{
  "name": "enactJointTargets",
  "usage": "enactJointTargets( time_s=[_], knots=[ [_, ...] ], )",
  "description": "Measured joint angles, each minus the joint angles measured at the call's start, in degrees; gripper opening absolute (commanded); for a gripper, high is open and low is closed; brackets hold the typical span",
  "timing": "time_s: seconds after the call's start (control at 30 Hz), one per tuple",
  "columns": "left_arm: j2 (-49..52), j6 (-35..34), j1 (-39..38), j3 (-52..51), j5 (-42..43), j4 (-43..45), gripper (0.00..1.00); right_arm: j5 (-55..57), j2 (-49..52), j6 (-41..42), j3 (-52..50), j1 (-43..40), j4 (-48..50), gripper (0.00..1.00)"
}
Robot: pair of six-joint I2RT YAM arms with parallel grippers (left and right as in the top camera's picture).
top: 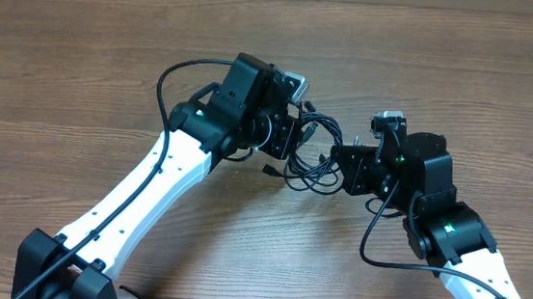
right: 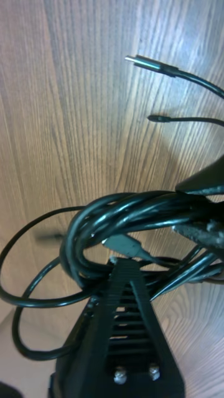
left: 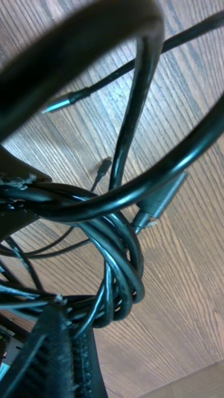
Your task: Untangle cables
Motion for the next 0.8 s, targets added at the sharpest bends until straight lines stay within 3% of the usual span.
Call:
enactJointTargets(
  time_s=[0.23,0.57,0.77,0.8],
  knots=[
    [0.0,-2.4,-0.2,0.0,-2.6,-0.1,0.04,-0.1,0.0,0.1,0.0,0.0,0.2,0.04],
    [0.0,-20.5,0.3,0.0,-18.1,-4.3,0.04,-0.6,0.0,0.0,0.0,0.0,0.0,0.04],
    [0.0,-23.5,0.7,0.0,-20.8,-4.9,0.04,-0.6,0.0,0.0,0.0,0.0,0.1,0.05],
    [0.0,-23.5,0.7,0.0,-20.9,-4.9,0.04,-0.6,0.0,0.0,0.0,0.0,0.0,0.44]
  ],
)
